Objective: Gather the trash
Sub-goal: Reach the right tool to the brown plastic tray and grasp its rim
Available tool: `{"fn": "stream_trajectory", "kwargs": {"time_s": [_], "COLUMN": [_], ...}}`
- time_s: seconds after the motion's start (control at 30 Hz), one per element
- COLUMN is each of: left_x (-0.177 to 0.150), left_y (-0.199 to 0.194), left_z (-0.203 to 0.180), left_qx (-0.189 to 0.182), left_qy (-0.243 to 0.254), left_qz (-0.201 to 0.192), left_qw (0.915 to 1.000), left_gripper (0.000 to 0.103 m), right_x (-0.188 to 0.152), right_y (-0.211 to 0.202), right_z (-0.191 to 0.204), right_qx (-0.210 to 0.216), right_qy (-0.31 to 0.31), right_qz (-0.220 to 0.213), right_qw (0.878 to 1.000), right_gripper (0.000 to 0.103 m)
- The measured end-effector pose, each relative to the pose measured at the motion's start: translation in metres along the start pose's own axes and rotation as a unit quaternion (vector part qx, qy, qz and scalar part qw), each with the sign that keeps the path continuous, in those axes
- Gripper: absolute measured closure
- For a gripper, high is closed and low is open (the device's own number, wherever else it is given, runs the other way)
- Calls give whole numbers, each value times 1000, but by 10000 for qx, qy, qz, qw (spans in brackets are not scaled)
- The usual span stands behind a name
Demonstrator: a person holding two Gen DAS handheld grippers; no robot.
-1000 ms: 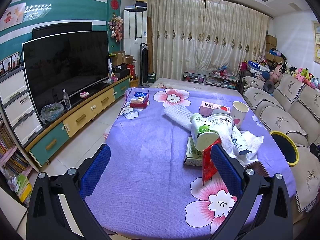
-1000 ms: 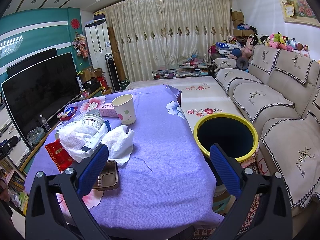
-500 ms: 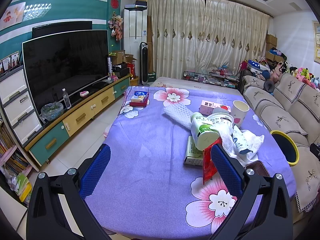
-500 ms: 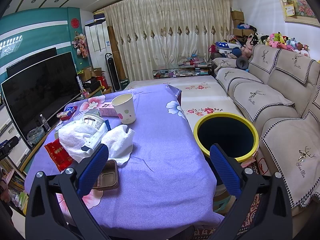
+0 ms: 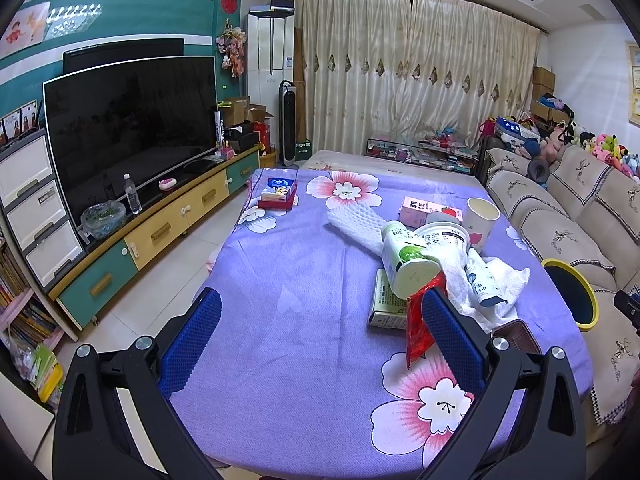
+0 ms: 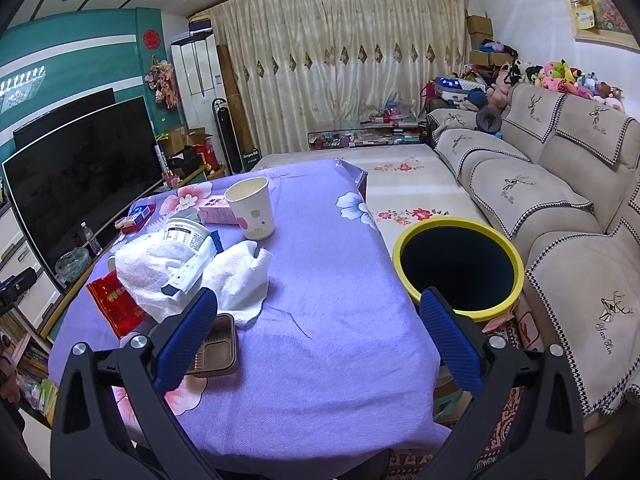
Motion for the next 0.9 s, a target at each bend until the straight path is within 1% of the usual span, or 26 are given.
{"fn": "stream_trajectory", "kwargs": {"time_s": [0.17,0.23,0.33,0.43,0.47,0.5,0.53,0.6,0.73,0.8,0.83,0.9], "left_x": [-1,-1,-2,-3,-3,-3,-4,-5,-6,-7,-7,-8], "left_y": [5,7,11,17,18,20,22,24,30,33,34,38], "left_z": [0,0,1,1,1,1,1,1,2,3,3,3], "left_qx": [-3,-4,2,4,3,0,-2,-2,8,6,5,1], "left_qy": [-8,-8,-7,-7,-10,-15,-19,-23,-27,-35,-37,-47], "left_qz": [52,69,110,163,183,201,218,239,294,323,337,382], "left_qw": [10000,10000,9999,9999,9998,9998,9998,9997,9996,9995,9994,9993], "left_gripper": [4,4,4,4,4,4,4,4,4,4,4,4], "right_x": [-5,-8,-17,-27,-29,-32,-36,-42,-51,-53,-54,-54], "right_y": [13,22,41,56,59,63,70,80,99,104,107,112], "right_z": [5,8,20,35,39,43,48,53,62,63,64,65], "right_qx": [58,153,404,503,510,510,500,491,606,603,618,683], "right_qy": [-72,-125,-251,-472,-527,-600,-682,-750,-777,-799,-811,-776], "right_qz": [174,306,591,804,849,911,993,1129,1397,1455,1500,1558], "right_qw": [9998,9993,9971,9944,9937,9927,9915,9895,9853,9843,9834,9824], "right_gripper": [6,6,6,7,10,19,22,32,45,57,59,68]}}
Point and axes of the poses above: each gripper's, at about its wrist camera, not at the fingertips, and y roughly the way its jaws point, z to its left, x to its top, the point moved 5 cm from there along y, roughly the way its jaws point
